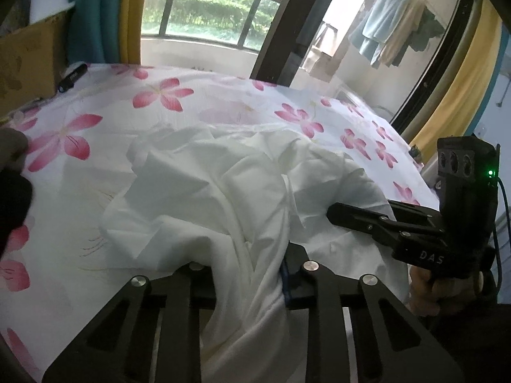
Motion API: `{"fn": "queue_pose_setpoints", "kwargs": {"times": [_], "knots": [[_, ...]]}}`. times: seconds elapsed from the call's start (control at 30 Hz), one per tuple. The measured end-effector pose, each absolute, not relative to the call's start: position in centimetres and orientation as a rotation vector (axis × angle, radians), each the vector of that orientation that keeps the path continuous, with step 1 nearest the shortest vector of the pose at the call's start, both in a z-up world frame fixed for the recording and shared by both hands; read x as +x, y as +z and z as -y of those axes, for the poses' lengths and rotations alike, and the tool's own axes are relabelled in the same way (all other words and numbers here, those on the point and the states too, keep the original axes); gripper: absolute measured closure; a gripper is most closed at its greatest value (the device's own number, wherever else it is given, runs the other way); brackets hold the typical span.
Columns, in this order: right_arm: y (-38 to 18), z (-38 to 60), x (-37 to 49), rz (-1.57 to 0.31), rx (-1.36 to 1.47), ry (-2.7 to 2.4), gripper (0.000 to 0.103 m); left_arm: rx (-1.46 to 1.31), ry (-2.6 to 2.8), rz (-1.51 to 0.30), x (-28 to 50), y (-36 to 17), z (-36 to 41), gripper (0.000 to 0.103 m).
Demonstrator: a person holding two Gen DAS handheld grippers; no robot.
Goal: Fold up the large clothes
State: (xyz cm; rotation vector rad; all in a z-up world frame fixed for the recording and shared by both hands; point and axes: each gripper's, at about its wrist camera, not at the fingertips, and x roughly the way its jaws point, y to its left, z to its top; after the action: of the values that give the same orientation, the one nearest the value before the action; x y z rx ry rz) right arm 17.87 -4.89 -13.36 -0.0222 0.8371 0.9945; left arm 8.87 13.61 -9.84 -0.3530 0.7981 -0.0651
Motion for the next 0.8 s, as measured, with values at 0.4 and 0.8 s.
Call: {"fn": "queue_pose_setpoints", "kwargs": {"times": [0.4,0.8], "knots": [[-9.4,4.3,16.7,-0.728,-0.042,1.041,0.084,-0.340,-0.025,-0.686,7.1,-6.6,-14.2,0.080],[-5.7,2.8,15.1,-0.618,-0.073,1.062,0.085,-0.320,0.007,-0.600,5.7,-3.9,-15.5,0.080]]}}
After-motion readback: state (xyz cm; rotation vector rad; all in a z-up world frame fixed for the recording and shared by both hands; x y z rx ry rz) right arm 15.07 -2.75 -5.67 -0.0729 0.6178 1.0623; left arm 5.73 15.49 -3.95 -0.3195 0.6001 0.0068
